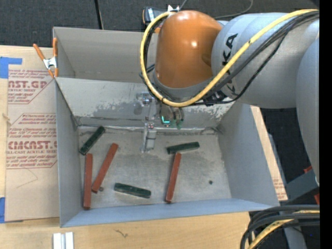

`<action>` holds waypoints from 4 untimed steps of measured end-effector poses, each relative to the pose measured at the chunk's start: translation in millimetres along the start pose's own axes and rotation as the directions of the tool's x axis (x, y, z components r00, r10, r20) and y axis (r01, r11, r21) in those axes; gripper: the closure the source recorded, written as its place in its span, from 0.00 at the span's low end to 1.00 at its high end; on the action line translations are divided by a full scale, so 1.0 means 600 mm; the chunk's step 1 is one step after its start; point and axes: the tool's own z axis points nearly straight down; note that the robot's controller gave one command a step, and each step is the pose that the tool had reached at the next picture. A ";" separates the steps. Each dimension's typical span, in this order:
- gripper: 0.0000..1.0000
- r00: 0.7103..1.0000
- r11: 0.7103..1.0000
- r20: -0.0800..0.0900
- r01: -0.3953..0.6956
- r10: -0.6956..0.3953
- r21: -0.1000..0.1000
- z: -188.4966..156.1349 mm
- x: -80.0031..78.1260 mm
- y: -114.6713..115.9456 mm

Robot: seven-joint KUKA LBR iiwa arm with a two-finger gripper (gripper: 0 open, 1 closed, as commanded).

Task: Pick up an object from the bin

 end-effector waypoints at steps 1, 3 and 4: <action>0.00 0.981 0.981 0.001 0.193 -0.193 0.001 0.285 0.139 -0.003; 0.00 0.977 0.977 0.004 0.214 -0.214 0.002 0.229 0.157 -0.008; 0.00 0.963 0.963 0.018 0.269 -0.269 0.002 0.277 0.153 0.000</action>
Offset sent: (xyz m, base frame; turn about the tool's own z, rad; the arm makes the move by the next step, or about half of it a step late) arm -0.0820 -0.0021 -0.1664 -0.1929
